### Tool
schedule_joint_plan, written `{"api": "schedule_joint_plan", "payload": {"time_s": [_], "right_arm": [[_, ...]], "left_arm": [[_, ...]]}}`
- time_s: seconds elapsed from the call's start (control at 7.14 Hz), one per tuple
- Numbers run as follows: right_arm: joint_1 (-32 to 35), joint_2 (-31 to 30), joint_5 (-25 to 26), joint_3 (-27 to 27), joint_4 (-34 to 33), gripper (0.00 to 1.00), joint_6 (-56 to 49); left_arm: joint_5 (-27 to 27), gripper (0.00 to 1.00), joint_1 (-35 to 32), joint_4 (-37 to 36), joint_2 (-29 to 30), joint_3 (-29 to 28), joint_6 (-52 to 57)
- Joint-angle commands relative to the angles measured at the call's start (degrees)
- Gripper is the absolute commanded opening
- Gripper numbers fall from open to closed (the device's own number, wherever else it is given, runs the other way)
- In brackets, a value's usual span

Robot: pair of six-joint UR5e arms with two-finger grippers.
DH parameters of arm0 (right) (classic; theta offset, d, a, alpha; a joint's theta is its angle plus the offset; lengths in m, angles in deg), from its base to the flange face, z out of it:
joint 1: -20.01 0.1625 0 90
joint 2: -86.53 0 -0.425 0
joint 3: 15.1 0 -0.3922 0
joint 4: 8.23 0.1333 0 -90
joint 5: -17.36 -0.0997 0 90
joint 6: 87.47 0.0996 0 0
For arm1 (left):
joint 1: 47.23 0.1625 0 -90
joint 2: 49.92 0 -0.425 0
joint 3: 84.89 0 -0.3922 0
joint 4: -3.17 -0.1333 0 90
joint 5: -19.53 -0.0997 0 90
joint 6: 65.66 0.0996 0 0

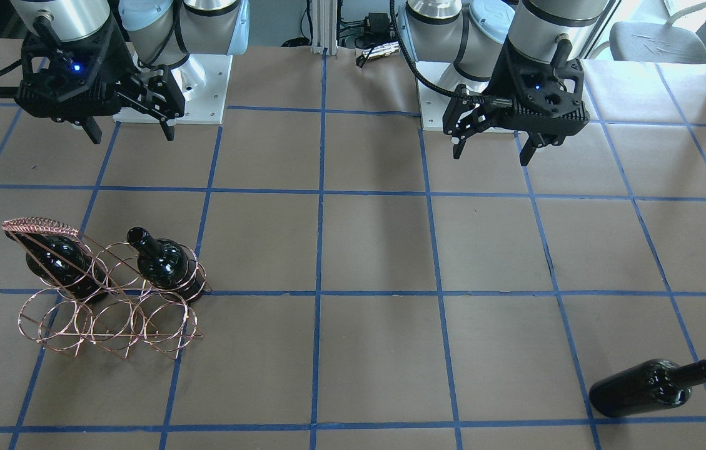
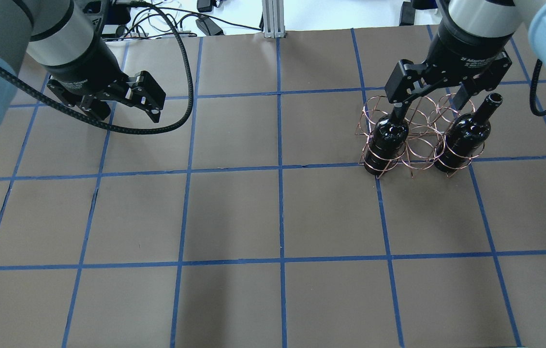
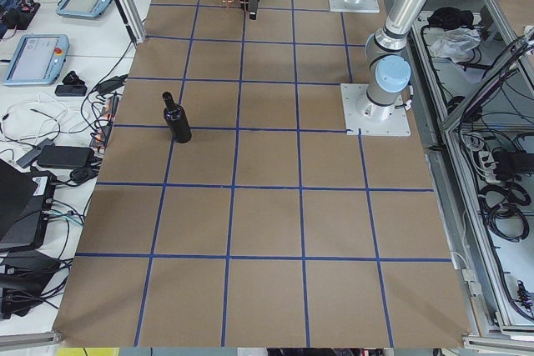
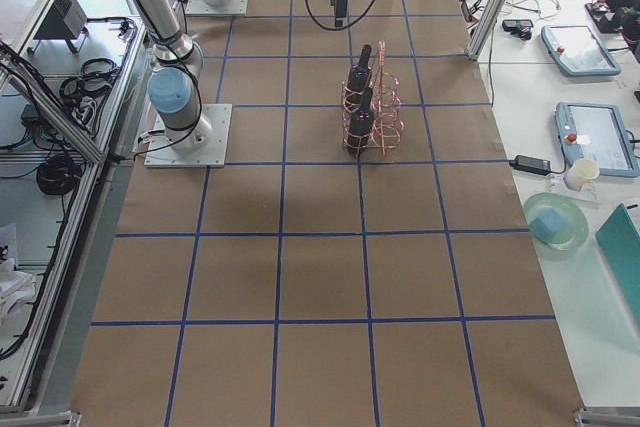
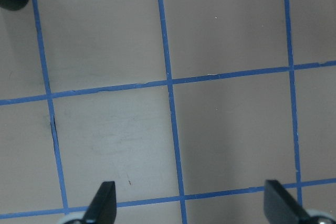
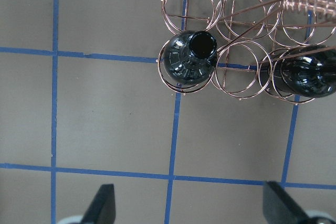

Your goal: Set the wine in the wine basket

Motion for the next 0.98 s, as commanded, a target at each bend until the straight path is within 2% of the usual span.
{"api": "schedule_joint_plan", "payload": {"time_s": [0.0,0.84], "right_arm": [[0.0,0.0,0.1,0.0,0.1,1.0,0.1],[-0.1,0.0,0.0,0.0,0.0,1.0,0.1]], "left_arm": [[0.0,1.0,0.0,0.9,-0.8,0.1,0.0],[-0.1,1.0,0.5,0.9,-0.4,0.1,0.0]]}}
